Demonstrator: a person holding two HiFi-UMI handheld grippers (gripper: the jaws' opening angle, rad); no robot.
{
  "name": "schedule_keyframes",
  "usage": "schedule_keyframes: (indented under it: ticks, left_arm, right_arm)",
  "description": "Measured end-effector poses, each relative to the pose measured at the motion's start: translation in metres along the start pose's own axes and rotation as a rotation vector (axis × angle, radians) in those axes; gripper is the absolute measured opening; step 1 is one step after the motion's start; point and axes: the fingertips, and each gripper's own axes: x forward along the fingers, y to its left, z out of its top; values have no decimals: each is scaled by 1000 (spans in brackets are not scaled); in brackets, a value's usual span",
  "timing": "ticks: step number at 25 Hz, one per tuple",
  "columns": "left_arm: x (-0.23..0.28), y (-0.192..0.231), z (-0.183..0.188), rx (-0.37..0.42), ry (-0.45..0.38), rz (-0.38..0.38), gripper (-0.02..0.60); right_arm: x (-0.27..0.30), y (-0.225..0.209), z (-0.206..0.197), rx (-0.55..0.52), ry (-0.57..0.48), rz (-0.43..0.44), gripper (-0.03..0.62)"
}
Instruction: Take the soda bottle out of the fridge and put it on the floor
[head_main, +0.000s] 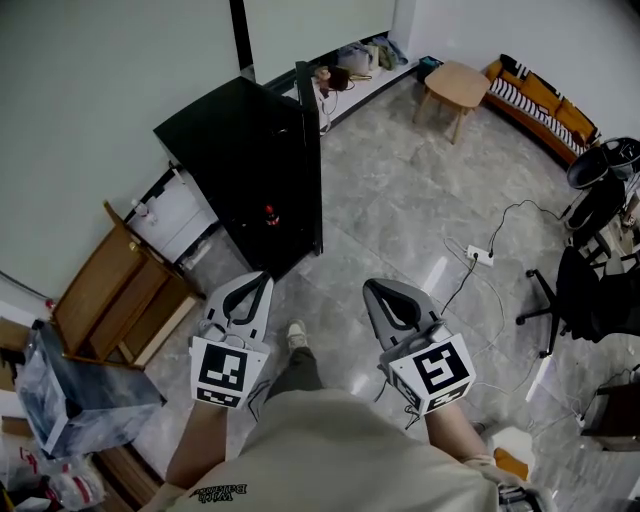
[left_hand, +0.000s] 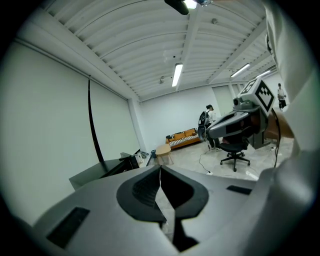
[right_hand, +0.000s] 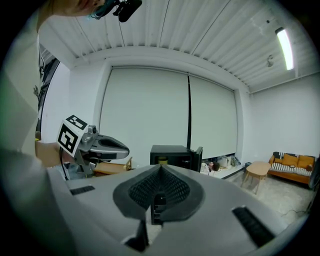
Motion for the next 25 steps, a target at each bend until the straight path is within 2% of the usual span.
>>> schedule_keyframes:
  ticks: [9, 18, 25]
  left_arm:
    - [71, 83, -24, -11, 30, 2, 8]
    - [143, 178, -34, -17, 39, -34, 8]
    - [191, 229, -36, 0, 30, -79, 8]
  right_arm:
    - [112, -34, 13, -3, 43, 9, -3]
    - [228, -75, 48, 11, 50, -37, -3]
    - [304, -102, 62, 6, 61, -47, -3]
